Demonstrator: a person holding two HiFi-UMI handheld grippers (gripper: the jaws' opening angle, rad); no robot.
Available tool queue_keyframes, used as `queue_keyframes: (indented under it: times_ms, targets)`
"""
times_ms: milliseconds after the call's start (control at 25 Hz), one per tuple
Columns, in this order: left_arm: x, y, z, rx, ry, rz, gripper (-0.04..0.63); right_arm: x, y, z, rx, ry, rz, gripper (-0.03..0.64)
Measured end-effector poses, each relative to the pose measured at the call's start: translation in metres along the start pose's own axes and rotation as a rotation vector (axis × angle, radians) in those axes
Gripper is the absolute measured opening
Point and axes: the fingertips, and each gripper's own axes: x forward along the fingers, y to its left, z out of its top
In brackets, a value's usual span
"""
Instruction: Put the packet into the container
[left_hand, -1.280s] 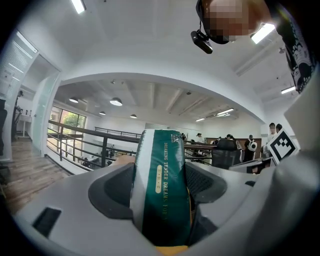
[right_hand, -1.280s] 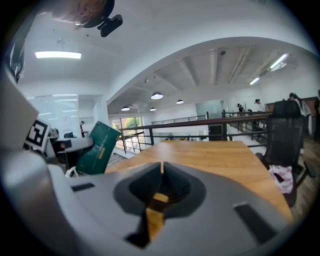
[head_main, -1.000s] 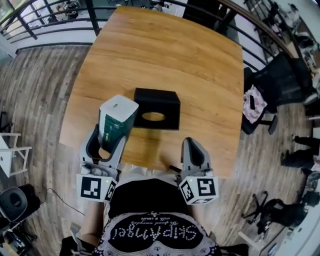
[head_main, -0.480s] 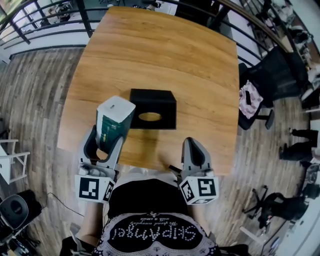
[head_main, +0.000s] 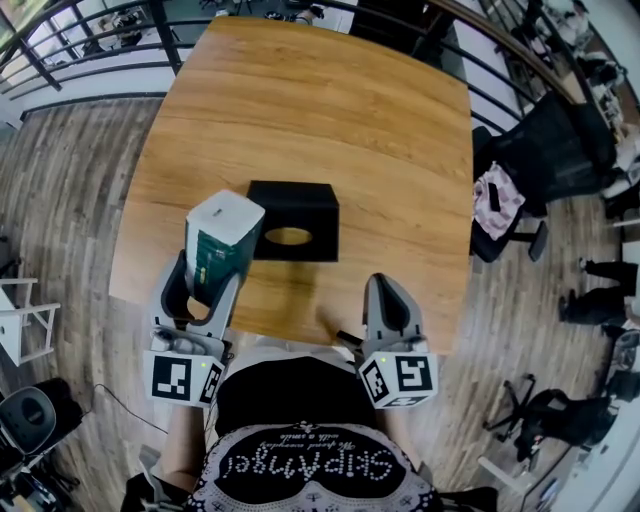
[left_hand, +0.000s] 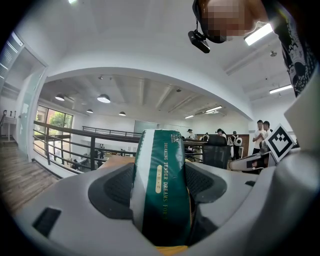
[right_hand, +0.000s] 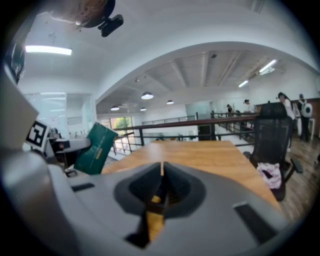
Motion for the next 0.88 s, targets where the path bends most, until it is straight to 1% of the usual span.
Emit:
queue_keyframes:
  times_ms: [160,280,400,520,720,880]
  targets:
    - [0.004,-0.009,0.006,0.017,0.004,-0.017,0.342,-0.001,-0.012,-0.002,0.009,0.004,0.002,0.038]
    - [0.007,-0.006,0.013,0.052,-0.012,-0.032,0.342,0.0,-0.016,-0.004,0.02,0.005,0.0,0.037]
    - [0.012,-0.005,0.018,0.081,-0.008,-0.049,0.341,0.0,-0.023,-0.007,0.032,0.009,-0.009,0.037]
    - [0.019,-0.009,0.021,0.107,0.005,-0.096,0.341,-0.002,-0.032,-0.01,0.043,0.011,-0.028,0.038]
    - [0.031,-0.023,0.018,0.195,0.081,-0.189,0.341,-0.004,-0.044,-0.007,0.057,0.001,-0.056,0.038]
    - [0.042,-0.028,0.02,0.213,0.09,-0.242,0.341,-0.006,-0.048,-0.006,0.07,-0.005,-0.08,0.038]
